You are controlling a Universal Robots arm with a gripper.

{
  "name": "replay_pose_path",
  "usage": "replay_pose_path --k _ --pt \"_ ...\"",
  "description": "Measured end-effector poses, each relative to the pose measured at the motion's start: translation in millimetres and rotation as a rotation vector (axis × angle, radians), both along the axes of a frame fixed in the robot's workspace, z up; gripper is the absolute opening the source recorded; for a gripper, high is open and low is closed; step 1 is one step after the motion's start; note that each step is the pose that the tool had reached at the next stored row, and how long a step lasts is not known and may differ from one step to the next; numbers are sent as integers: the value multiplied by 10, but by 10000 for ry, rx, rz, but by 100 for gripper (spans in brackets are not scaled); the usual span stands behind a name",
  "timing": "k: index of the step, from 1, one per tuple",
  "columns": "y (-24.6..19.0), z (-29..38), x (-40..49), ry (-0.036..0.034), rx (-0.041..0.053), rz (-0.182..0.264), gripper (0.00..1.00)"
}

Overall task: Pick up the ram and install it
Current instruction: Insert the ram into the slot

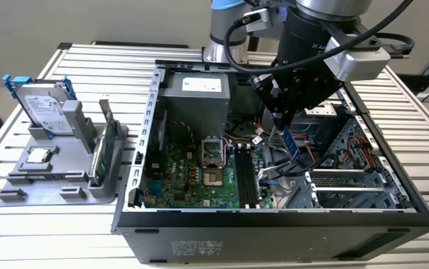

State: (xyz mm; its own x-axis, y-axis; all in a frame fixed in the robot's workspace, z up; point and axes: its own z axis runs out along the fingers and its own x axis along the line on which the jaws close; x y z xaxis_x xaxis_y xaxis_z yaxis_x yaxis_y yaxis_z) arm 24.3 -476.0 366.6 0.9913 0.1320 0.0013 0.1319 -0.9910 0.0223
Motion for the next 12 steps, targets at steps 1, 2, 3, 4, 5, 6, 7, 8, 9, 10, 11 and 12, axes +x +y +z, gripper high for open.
replay_pose_path --k 1,2,3,4,5,6,7,8,9,10,11,12 --pt "6 -3 3 0 -4 0 0" --pt "11 -7 6 0 -6 -1 0" --pt "16 -10 8 0 -9 -1 0" --pt "21 -14 11 0 -12 -1 0" --pt "26 -18 13 0 -15 -2 0" --pt "29 -22 16 0 -17 -2 0" --pt "32 -26 18 0 -20 -2 0" --pt "35 -30 20 0 -22 -2 0" --pt "38 -33 22 0 -25 -2 0" --pt "41 -36 24 0 -28 -2 0" --pt "44 -40 26 0 -29 -2 0" --pt "47 -44 28 0 -31 -2 0"
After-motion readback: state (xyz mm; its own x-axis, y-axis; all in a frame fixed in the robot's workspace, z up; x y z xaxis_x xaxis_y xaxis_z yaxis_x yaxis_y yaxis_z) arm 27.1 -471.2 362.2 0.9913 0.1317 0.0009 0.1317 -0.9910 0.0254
